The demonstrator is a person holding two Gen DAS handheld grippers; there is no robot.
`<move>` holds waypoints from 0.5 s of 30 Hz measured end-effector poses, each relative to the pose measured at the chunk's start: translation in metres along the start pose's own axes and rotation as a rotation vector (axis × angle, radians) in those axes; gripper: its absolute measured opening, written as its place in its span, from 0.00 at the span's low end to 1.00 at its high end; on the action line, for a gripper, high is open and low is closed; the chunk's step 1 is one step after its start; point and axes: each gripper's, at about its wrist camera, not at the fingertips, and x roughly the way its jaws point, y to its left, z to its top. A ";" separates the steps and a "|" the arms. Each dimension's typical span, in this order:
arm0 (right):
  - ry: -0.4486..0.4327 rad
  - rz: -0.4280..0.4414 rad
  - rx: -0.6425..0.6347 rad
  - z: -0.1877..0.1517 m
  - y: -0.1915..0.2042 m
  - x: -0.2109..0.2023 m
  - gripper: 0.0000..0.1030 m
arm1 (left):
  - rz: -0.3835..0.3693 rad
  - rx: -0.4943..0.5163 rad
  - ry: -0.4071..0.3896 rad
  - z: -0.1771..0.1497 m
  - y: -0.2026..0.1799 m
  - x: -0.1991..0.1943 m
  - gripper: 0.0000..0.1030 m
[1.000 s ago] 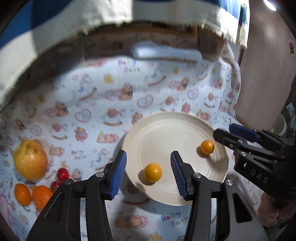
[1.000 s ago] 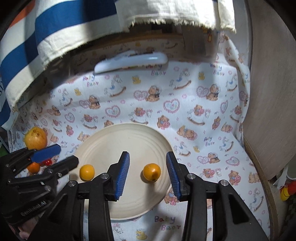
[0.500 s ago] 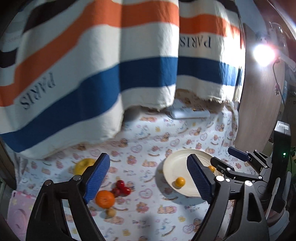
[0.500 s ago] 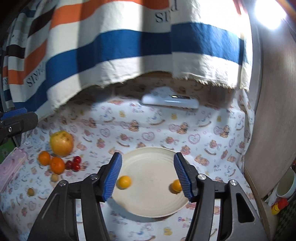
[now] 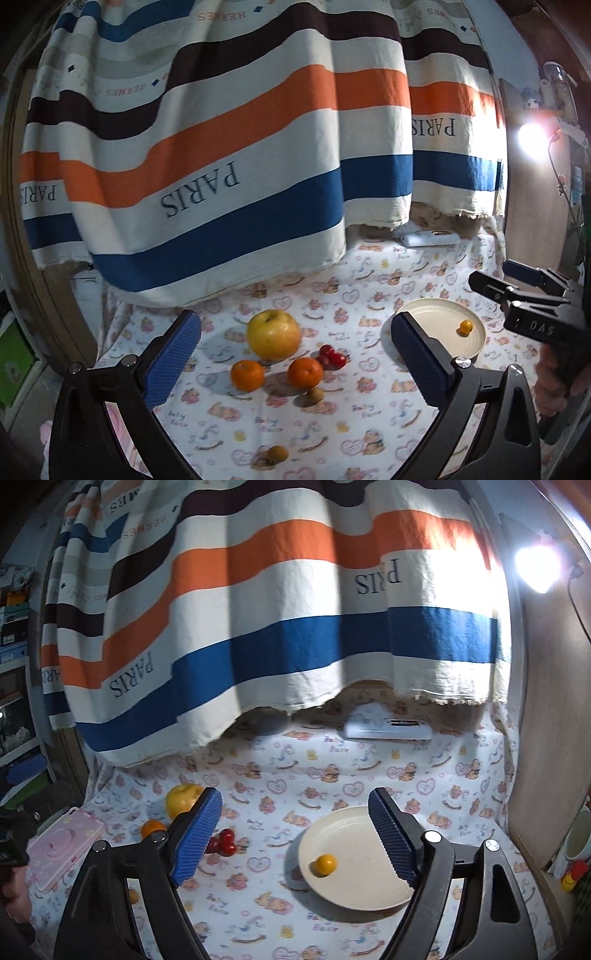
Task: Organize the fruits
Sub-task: 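Withdraw both open tools from the plate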
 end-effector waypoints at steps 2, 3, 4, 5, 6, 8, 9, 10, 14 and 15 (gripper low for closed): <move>0.005 0.016 -0.001 -0.002 0.009 0.000 0.81 | 0.023 0.002 -0.006 -0.008 0.007 -0.001 0.99; 0.008 0.025 -0.001 -0.004 0.013 0.001 0.81 | 0.015 -0.006 -0.001 -0.012 0.011 -0.001 0.99; 0.011 0.033 -0.003 -0.005 0.017 0.002 0.81 | 0.006 -0.021 0.016 -0.017 0.016 0.001 0.99; 0.016 0.041 -0.005 -0.007 0.021 0.003 0.81 | 0.002 -0.035 0.032 -0.021 0.019 0.002 0.99; 0.019 0.043 -0.005 -0.009 0.024 0.005 0.81 | -0.001 -0.046 0.042 -0.026 0.023 0.004 0.99; 0.032 0.048 -0.003 -0.014 0.030 0.011 0.81 | 0.011 -0.049 0.054 -0.035 0.026 0.008 0.99; 0.040 0.053 -0.003 -0.017 0.032 0.013 0.81 | 0.021 -0.047 0.060 -0.040 0.028 0.010 0.99; 0.050 0.058 -0.003 -0.020 0.035 0.018 0.81 | 0.025 -0.046 0.068 -0.045 0.029 0.013 0.99; 0.073 0.061 -0.007 -0.030 0.043 0.031 0.81 | 0.024 -0.052 0.123 -0.062 0.035 0.025 0.99; 0.075 0.055 -0.019 -0.033 0.046 0.034 0.81 | 0.028 -0.055 0.134 -0.065 0.037 0.028 0.97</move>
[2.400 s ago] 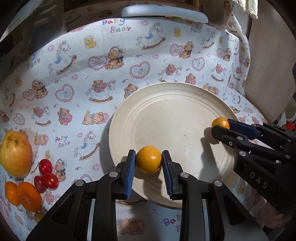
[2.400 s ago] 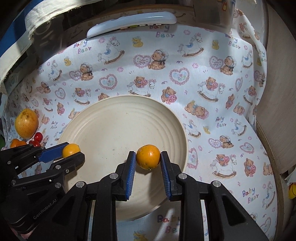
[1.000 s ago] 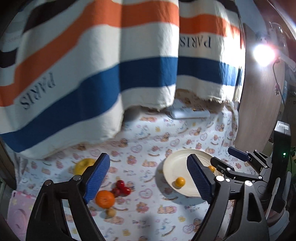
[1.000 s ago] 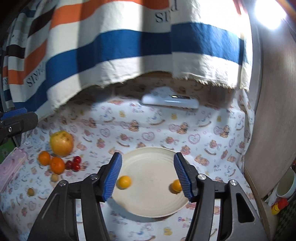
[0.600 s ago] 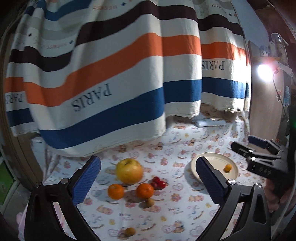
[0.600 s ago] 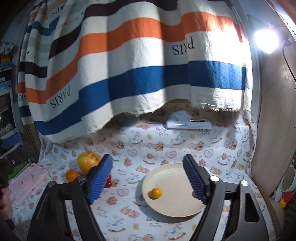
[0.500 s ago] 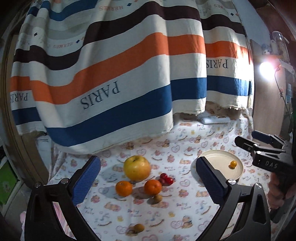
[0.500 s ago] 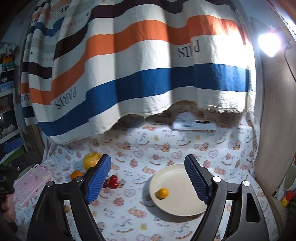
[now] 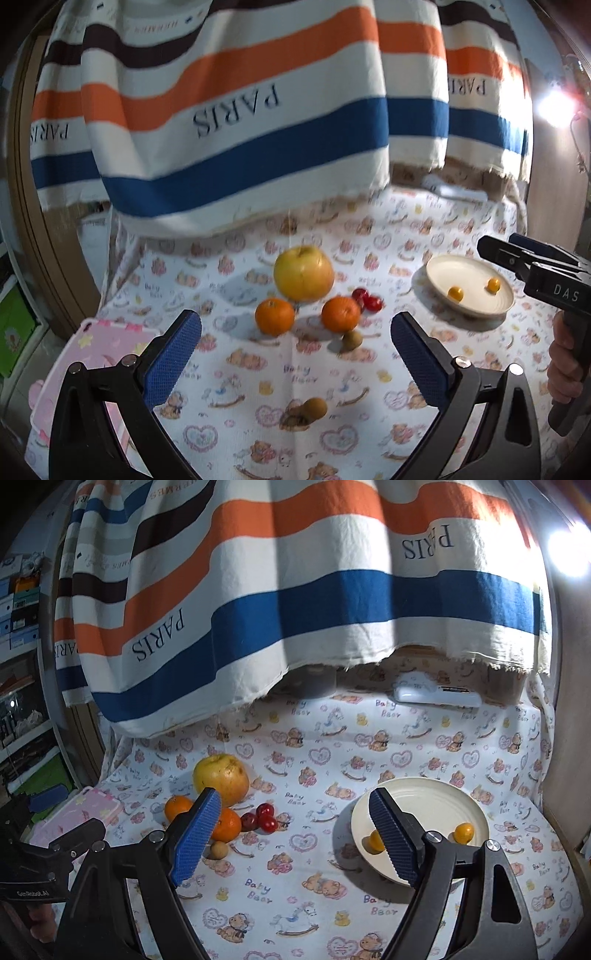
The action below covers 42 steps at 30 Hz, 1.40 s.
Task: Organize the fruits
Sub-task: 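Withdraw both open tools from the plate, then grasp a small brown round fruit with the left tool while the right tool grasps another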
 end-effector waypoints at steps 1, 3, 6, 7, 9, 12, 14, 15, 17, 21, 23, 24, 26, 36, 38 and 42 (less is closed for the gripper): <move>0.002 -0.006 -0.015 -0.003 0.003 0.003 0.81 | 0.003 -0.001 0.015 -0.003 0.002 0.004 0.95; 0.009 -0.009 -0.030 -0.006 0.005 0.006 0.81 | 0.002 -0.007 0.059 -0.011 0.005 0.011 0.84; 0.020 0.005 -0.026 -0.010 0.005 0.012 0.81 | -0.032 -0.052 0.143 -0.024 0.013 0.025 0.70; 0.022 0.010 -0.026 -0.011 0.006 0.013 0.81 | -0.043 -0.066 0.176 -0.029 0.015 0.031 0.66; 0.031 0.014 -0.035 -0.014 0.008 0.017 0.81 | -0.073 -0.081 0.221 -0.035 0.017 0.040 0.54; 0.053 0.024 -0.051 -0.019 0.012 0.022 0.81 | -0.096 -0.078 0.259 -0.041 0.015 0.049 0.41; 0.064 0.029 -0.055 -0.021 0.014 0.025 0.81 | -0.111 -0.070 0.283 -0.043 0.012 0.053 0.37; 0.068 0.030 -0.058 -0.023 0.015 0.025 0.81 | -0.124 -0.068 0.298 -0.044 0.011 0.056 0.35; 0.075 0.028 -0.065 -0.025 0.016 0.028 0.81 | -0.151 -0.065 0.336 -0.049 0.009 0.061 0.33; 0.087 0.030 -0.073 -0.029 0.017 0.032 0.81 | -0.172 -0.056 0.391 -0.056 0.006 0.069 0.33; 0.093 0.030 -0.072 -0.030 0.017 0.034 0.81 | -0.172 -0.053 0.407 -0.058 0.005 0.071 0.33; 0.097 0.032 -0.071 -0.030 0.016 0.035 0.81 | -0.170 -0.051 0.413 -0.059 0.004 0.072 0.33; 0.105 0.038 -0.069 -0.031 0.015 0.036 0.81 | -0.174 -0.045 0.425 -0.061 0.003 0.075 0.32; 0.113 0.045 -0.038 -0.029 0.007 0.037 0.81 | -0.145 0.021 0.369 -0.048 0.002 0.063 0.23; 0.109 0.041 -0.032 -0.028 0.006 0.036 0.81 | -0.126 0.038 0.344 -0.040 0.004 0.058 0.23; 0.119 0.027 -0.015 -0.025 0.007 0.033 0.81 | -0.125 0.032 0.253 -0.015 0.012 0.047 0.23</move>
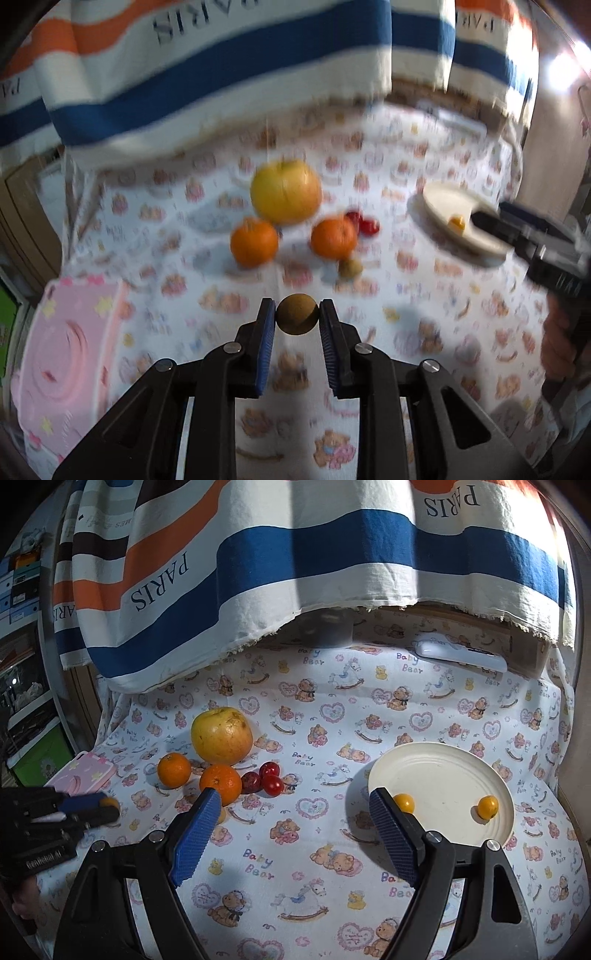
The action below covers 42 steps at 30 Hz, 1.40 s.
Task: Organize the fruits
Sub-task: 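Grasp a small brown round fruit with the left tool while the right tool grasps another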
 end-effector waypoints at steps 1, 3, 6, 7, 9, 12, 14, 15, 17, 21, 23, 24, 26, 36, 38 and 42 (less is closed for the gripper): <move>0.002 0.007 0.003 0.001 0.001 -0.001 0.81 | -0.001 0.000 -0.026 0.007 0.002 -0.004 0.23; 0.015 0.016 0.002 0.007 0.006 -0.003 0.81 | -0.011 -0.005 -0.067 0.020 0.005 -0.009 0.23; 0.034 0.027 0.013 0.018 0.013 0.000 0.81 | -0.025 -0.018 -0.119 0.038 0.010 -0.013 0.23; 0.040 0.028 0.017 0.021 0.016 0.002 0.81 | -0.026 -0.019 -0.138 0.042 0.012 -0.015 0.23; 0.061 0.031 0.016 0.028 0.024 0.008 0.81 | -0.019 -0.024 -0.166 0.047 0.017 -0.014 0.23; 0.092 0.051 0.000 0.034 0.037 0.022 0.81 | -0.029 -0.060 -0.158 0.048 0.025 -0.002 0.23; 0.141 0.070 -0.022 0.035 0.045 0.039 0.75 | -0.029 -0.074 -0.128 0.047 0.029 0.011 0.23; 0.175 0.070 -0.024 0.034 0.048 0.049 0.72 | -0.026 -0.074 -0.110 0.047 0.031 0.017 0.23; 0.240 0.095 -0.008 0.031 0.051 0.069 0.69 | -0.005 -0.076 -0.096 0.044 0.035 0.024 0.23; 0.314 0.105 -0.010 0.023 0.057 0.098 0.61 | 0.010 -0.095 -0.060 0.036 0.042 0.034 0.23; 0.336 0.106 -0.015 0.018 0.059 0.108 0.60 | 0.019 -0.101 -0.041 0.035 0.046 0.037 0.23; 0.349 0.106 -0.016 0.016 0.060 0.113 0.57 | 0.017 -0.103 -0.038 0.035 0.048 0.038 0.23; 0.372 0.116 -0.016 0.012 0.062 0.121 0.52 | 0.021 -0.112 -0.037 0.035 0.051 0.038 0.23; 0.376 0.139 -0.017 0.001 0.068 0.135 0.34 | 0.018 -0.113 -0.026 0.032 0.049 0.038 0.23; 0.380 0.156 -0.027 0.000 0.071 0.136 0.31 | 0.014 -0.117 -0.030 0.032 0.050 0.037 0.23; 0.395 0.189 -0.022 -0.002 0.073 0.137 0.23 | 0.025 -0.121 -0.038 0.032 0.051 0.036 0.23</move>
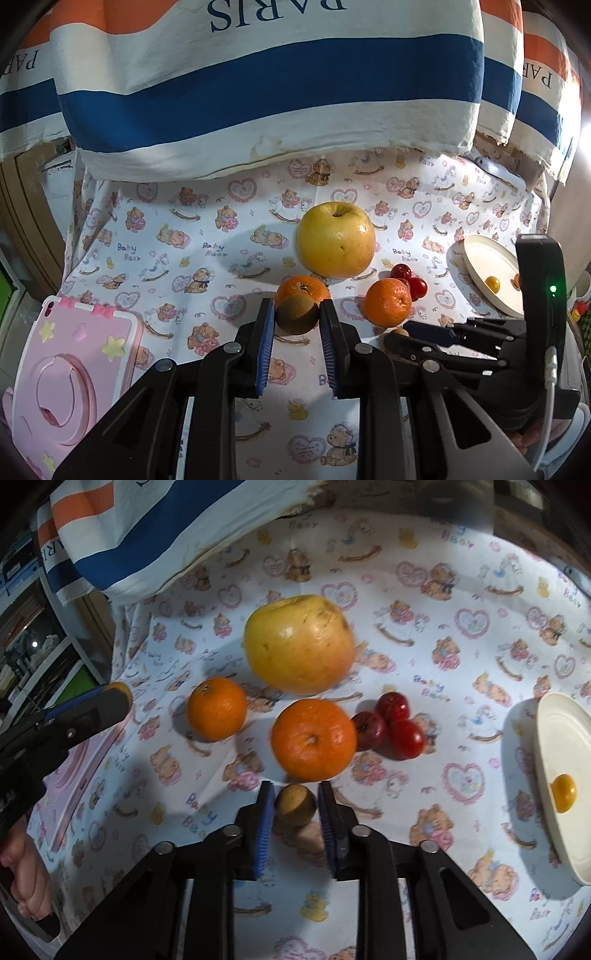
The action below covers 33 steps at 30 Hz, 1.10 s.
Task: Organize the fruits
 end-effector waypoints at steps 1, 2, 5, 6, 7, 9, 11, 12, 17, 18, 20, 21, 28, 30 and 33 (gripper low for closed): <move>-0.001 0.000 -0.003 0.000 0.000 0.000 0.23 | -0.001 -0.001 0.002 0.000 0.000 0.001 0.23; -0.001 0.000 -0.003 -0.001 0.000 0.000 0.23 | -0.002 -0.001 0.004 0.000 0.001 0.001 0.23; 0.001 -0.003 -0.006 -0.002 0.001 -0.002 0.23 | -0.003 0.004 -0.004 -0.001 -0.001 -0.002 0.23; -0.002 -0.003 -0.011 -0.004 0.002 -0.005 0.23 | -0.002 0.005 -0.011 -0.001 -0.001 -0.004 0.23; -0.010 -0.011 -0.023 -0.005 0.003 -0.008 0.23 | -0.001 0.007 -0.019 -0.001 -0.002 -0.006 0.23; -0.027 -0.036 -0.053 -0.011 0.005 -0.017 0.23 | 0.000 0.010 -0.030 -0.001 -0.003 -0.009 0.23; -0.041 -0.053 -0.067 -0.017 0.004 -0.027 0.23 | -0.005 0.013 -0.036 -0.001 -0.005 -0.012 0.23; -0.045 -0.051 -0.068 -0.020 0.004 -0.033 0.23 | -0.008 0.014 -0.040 -0.001 -0.006 -0.013 0.23; -0.098 -0.065 -0.092 -0.035 -0.002 -0.060 0.23 | -0.008 0.033 -0.071 -0.004 -0.015 -0.022 0.23; -0.109 -0.066 -0.097 -0.038 -0.003 -0.066 0.23 | -0.023 0.018 -0.068 -0.004 -0.014 -0.023 0.23; -0.135 -0.067 -0.111 -0.043 -0.008 -0.082 0.23 | -0.028 0.009 -0.072 -0.007 -0.018 -0.030 0.23; -0.155 -0.072 -0.114 -0.045 -0.010 -0.091 0.23 | -0.020 0.018 -0.089 -0.008 -0.022 -0.035 0.23; -0.274 -0.091 -0.071 -0.054 -0.034 -0.148 0.23 | -0.015 0.000 -0.168 0.000 -0.042 -0.058 0.23; -0.303 -0.093 -0.066 -0.057 -0.039 -0.159 0.23 | -0.018 -0.003 -0.177 0.004 -0.048 -0.064 0.23; -0.345 -0.098 -0.063 -0.061 -0.044 -0.176 0.23 | -0.018 0.012 -0.196 0.008 -0.060 -0.075 0.23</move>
